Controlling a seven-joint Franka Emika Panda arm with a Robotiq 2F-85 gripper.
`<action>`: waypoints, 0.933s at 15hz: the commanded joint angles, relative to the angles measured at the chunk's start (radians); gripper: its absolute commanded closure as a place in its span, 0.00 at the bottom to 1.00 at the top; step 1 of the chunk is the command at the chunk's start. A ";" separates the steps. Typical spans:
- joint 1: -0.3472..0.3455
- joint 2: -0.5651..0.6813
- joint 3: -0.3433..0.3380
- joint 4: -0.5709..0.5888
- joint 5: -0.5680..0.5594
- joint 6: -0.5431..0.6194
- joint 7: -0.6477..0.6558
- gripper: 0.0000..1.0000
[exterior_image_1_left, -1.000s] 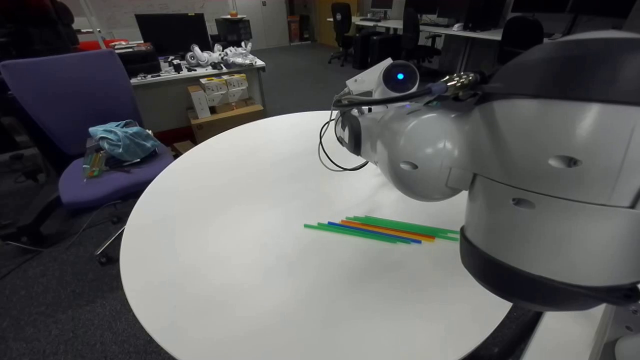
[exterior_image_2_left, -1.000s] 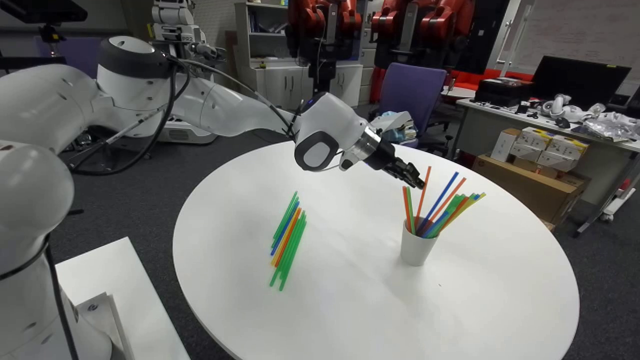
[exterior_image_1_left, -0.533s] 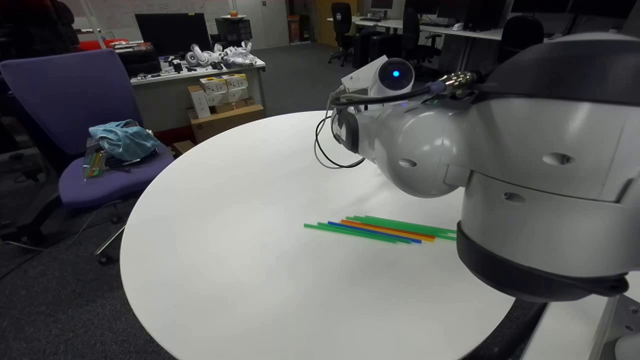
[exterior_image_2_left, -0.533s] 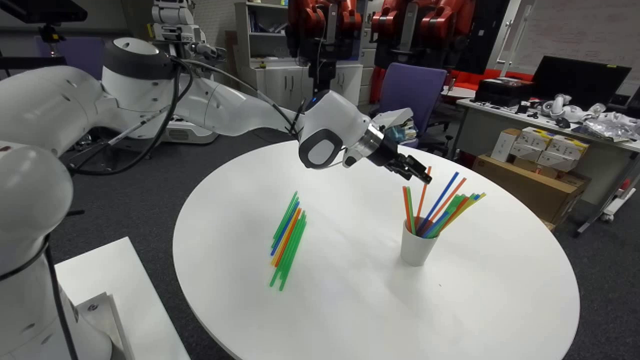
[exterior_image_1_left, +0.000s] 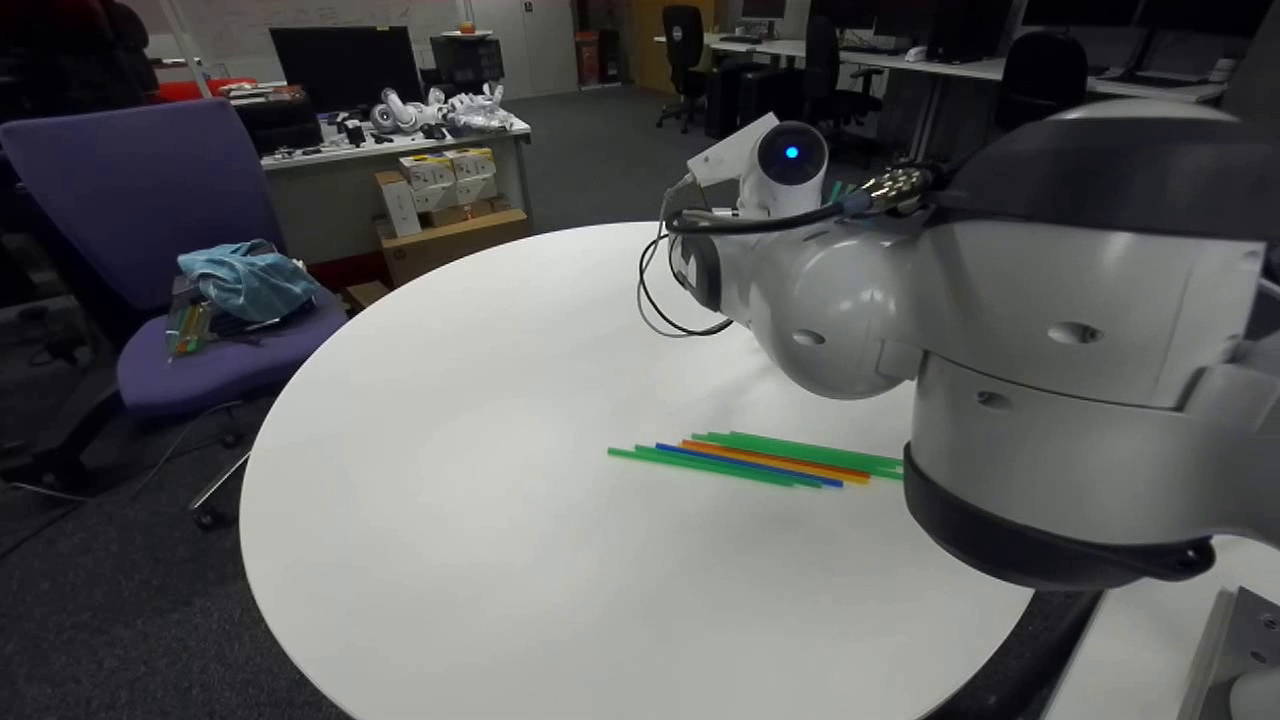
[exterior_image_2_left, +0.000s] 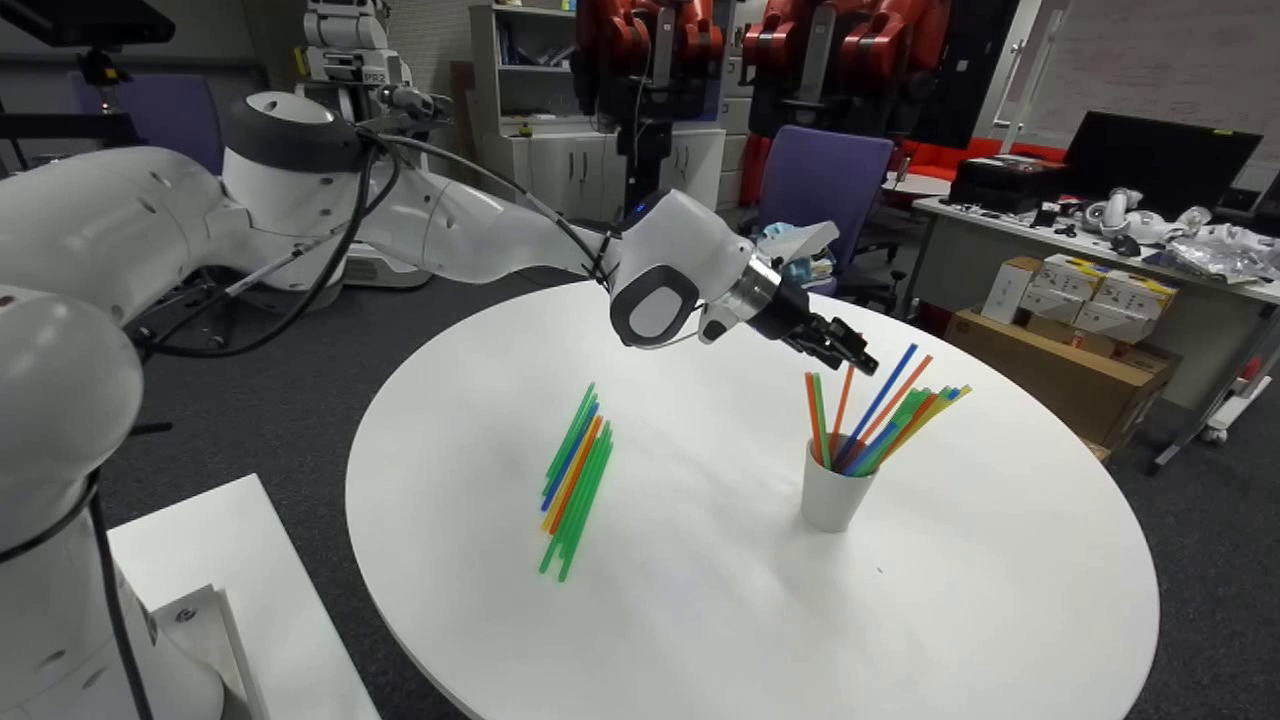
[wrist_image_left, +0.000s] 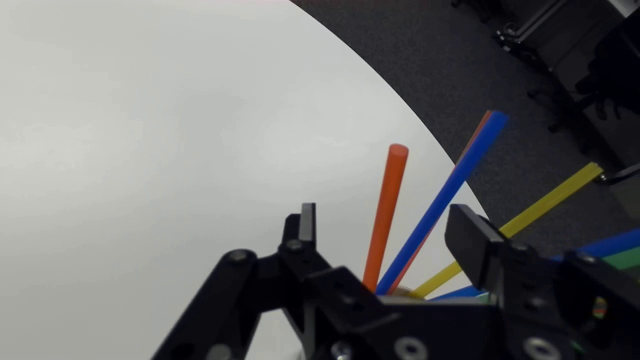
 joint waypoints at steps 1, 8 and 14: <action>-0.006 0.000 -0.030 0.006 -0.018 -0.024 0.000 0.58; 0.019 -0.013 -0.106 -0.015 -0.012 -0.068 0.000 1.00; 0.036 -0.022 -0.196 -0.024 -0.003 -0.130 0.001 1.00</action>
